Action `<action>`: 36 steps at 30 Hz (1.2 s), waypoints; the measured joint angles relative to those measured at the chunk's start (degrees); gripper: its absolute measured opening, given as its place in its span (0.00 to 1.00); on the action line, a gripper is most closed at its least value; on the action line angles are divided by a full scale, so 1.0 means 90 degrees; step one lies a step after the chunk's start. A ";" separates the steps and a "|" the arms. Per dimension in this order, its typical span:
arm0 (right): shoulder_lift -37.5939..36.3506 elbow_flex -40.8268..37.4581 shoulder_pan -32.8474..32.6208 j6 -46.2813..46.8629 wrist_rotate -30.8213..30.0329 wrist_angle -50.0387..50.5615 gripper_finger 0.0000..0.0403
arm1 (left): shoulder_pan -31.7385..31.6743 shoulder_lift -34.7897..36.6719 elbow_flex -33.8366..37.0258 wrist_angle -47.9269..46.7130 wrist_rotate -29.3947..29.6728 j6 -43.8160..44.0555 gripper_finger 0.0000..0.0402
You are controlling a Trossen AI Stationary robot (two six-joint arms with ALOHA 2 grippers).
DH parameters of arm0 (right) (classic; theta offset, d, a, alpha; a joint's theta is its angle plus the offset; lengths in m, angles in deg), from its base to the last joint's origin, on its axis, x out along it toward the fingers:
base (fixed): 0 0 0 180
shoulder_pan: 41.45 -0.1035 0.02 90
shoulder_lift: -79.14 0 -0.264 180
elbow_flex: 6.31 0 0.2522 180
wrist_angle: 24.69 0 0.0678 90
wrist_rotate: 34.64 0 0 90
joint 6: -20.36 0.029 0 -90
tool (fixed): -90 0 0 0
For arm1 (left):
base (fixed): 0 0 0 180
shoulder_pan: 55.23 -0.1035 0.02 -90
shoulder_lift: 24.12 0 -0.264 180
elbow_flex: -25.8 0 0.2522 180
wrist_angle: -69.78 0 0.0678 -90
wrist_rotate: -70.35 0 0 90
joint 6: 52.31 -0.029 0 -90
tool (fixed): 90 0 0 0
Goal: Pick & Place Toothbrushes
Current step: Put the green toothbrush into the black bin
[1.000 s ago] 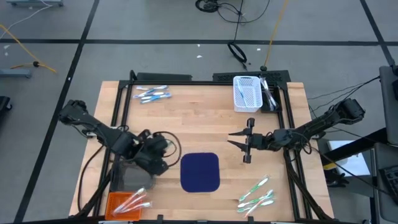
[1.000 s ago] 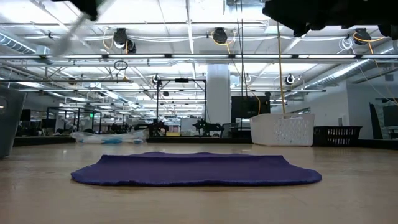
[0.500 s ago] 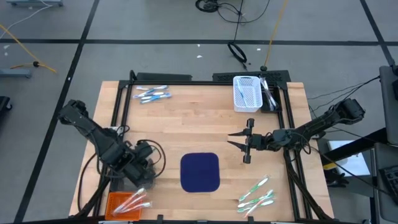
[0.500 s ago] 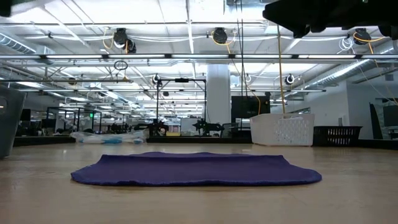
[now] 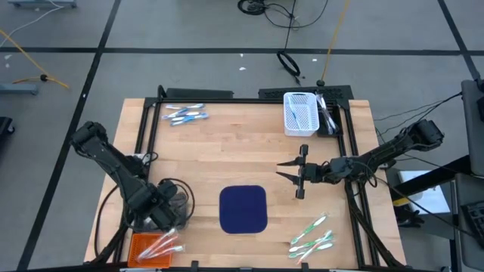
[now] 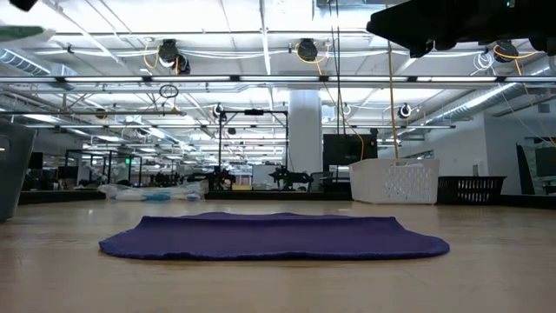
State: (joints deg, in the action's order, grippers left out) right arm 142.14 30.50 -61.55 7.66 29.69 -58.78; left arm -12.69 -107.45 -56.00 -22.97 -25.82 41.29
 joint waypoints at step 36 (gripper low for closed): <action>0.0000 0.0000 0.0002 0.0004 0.0000 0.0159 0.27 | 0.0080 -0.0002 0.0706 0.0457 -0.0827 0.0267 0.31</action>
State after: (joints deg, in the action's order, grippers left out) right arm 142.14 30.50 -61.53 7.69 29.69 -57.35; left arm -11.97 -107.47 -49.65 -18.86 -33.26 43.69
